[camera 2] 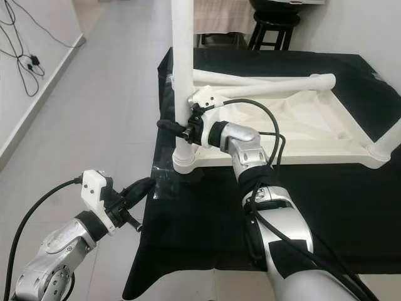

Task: Building children table

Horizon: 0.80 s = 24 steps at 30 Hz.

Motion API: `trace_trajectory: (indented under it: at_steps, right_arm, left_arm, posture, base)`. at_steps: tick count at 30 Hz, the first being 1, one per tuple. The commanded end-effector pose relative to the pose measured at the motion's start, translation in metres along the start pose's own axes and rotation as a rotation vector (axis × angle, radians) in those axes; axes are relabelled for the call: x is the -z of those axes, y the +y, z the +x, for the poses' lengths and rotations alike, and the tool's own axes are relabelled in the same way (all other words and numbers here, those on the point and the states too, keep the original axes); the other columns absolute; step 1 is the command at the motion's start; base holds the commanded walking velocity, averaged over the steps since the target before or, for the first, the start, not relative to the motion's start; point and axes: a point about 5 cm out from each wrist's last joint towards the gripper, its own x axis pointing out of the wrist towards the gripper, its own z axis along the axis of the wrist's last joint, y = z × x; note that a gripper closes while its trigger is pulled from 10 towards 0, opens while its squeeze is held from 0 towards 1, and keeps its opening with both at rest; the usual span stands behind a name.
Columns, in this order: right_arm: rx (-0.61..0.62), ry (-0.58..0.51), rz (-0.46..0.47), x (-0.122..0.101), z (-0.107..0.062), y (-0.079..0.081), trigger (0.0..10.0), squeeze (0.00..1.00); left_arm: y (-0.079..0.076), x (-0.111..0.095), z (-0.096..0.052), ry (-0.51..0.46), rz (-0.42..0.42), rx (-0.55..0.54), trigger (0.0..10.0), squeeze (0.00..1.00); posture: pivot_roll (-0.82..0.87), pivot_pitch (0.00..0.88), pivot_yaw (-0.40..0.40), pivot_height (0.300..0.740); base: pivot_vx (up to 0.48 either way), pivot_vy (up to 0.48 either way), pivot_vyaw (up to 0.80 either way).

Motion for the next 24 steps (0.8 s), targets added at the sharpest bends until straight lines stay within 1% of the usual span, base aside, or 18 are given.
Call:
trace_trajectory:
  at_steps: [1,3,4,5,6,7,8,9,10,11,13,14,15,16,20,21,23,24]
  right_arm:
    - [-0.007,0.031,0.023,0.016,-0.005,0.004,0.0,0.00]
    - [0.074,0.040,0.008,0.023,-0.013,0.000,0.0,0.00]
    - [0.074,0.040,0.008,0.023,-0.013,0.000,0.0,0.00]
    - [0.146,0.048,0.018,0.030,-0.018,0.001,0.0,0.00]
    - [0.276,0.077,0.033,0.041,-0.022,0.004,0.0,0.00]
    - [0.276,0.077,0.033,0.041,-0.022,0.004,0.0,0.00]
    - [0.366,0.098,0.042,0.048,-0.025,0.006,0.0,0.00]
    - [0.366,0.098,0.042,0.048,-0.025,0.006,0.0,0.00]
    - [0.622,0.113,0.089,0.059,-0.030,0.009,0.0,0.00]
    - [0.707,0.117,0.139,0.069,-0.027,0.035,0.0,0.00]
    - [0.707,0.117,0.139,0.069,-0.027,0.035,0.0,0.00]
    - [0.711,0.103,0.118,0.066,-0.022,0.050,0.0,0.00]
    - [0.711,0.103,0.118,0.066,-0.022,0.050,0.0,0.00]
    - [0.719,0.092,0.128,0.065,-0.019,0.055,0.0,0.00]
    - [0.681,0.088,0.126,0.065,-0.015,0.056,0.0,0.00]
    - [0.665,0.090,0.126,0.064,-0.010,0.053,4.0,0.00]
    - [0.665,0.090,0.126,0.064,-0.010,0.053,4.0,0.00]
    - [0.650,0.081,0.127,0.062,-0.004,0.050,10.0,0.00]
  left_arm:
    - [-0.002,0.003,-0.001,0.011,-0.007,0.003,10.0,0.00]
    - [-0.001,0.002,-0.002,0.011,-0.007,0.004,10.0,0.00]
    - [-0.001,0.002,-0.002,0.011,-0.007,0.004,10.0,0.00]
    - [-0.001,0.002,-0.002,0.011,-0.007,0.004,10.0,0.00]
    - [0.000,0.002,-0.002,0.012,-0.008,0.005,10.0,0.00]
    - [0.000,0.002,-0.002,0.012,-0.008,0.005,10.0,0.00]
    - [0.000,0.002,-0.003,0.012,-0.008,0.005,10.0,0.00]
    - [0.000,0.002,-0.003,0.012,-0.008,0.005,10.0,0.00]
    - [0.001,0.002,-0.003,0.013,-0.008,0.004,10.0,0.00]
    - [0.002,0.001,-0.003,0.015,-0.007,0.007,10.0,0.00]
    - [0.002,0.001,-0.003,0.015,-0.007,0.007,10.0,0.00]
    - [0.003,0.002,-0.003,0.017,-0.005,0.007,10.0,0.00]
    - [0.003,0.002,-0.003,0.017,-0.005,0.007,10.0,0.00]
    - [0.004,0.001,-0.002,0.017,-0.007,0.008,10.0,0.00]
    - [0.003,0.002,-0.002,0.019,-0.010,0.011,10.0,0.00]
    - [0.004,0.002,-0.001,0.020,-0.006,0.015,10.0,0.00]
    - [0.004,0.002,-0.001,0.020,-0.006,0.015,10.0,0.00]
    - [0.004,0.001,-0.001,0.015,-0.003,0.004,10.0,0.00]
  posture:
    - [0.04,0.082,-0.052,0.740]
    - [0.03,0.084,-0.050,0.740]
    - [0.03,0.084,-0.050,0.740]
    - [0.03,0.085,-0.049,0.740]
    - [0.02,0.085,-0.050,0.740]
    - [0.02,0.085,-0.050,0.740]
    - [0.02,0.085,-0.049,0.740]
    - [0.02,0.085,-0.049,0.740]
    - [0.01,0.087,-0.043,0.740]
    - [0.03,0.096,-0.039,0.740]
    - [0.03,0.096,-0.039,0.740]
    - [0.00,0.084,-0.025,0.740]
    - [0.00,0.084,-0.025,0.740]
    - [0.00,0.083,-0.025,0.740]
    - [0.02,0.087,-0.038,0.740]
    - [0.02,0.085,-0.043,0.740]
    - [0.02,0.085,-0.043,0.740]
    - [0.02,0.086,-0.042,0.740]
  base:
    - [0.000,0.000,0.00]
    - [0.000,0.000,0.00]
    - [0.000,0.000,0.00]
    - [0.000,0.000,0.00]
    - [0.000,0.000,0.00]
    - [0.000,0.000,0.00]
    - [0.000,0.000,0.00]
    - [0.000,0.000,0.00]
    - [0.000,0.000,0.00]
    - [0.000,0.000,0.00]
    - [0.000,0.000,0.00]
    - [0.000,0.000,0.00]
    - [0.000,0.000,0.00]
    - [0.000,0.000,0.00]
    - [0.000,0.000,0.00]
    - [0.000,0.000,0.00]
    - [0.000,0.000,0.00]
    - [0.000,0.000,0.00]
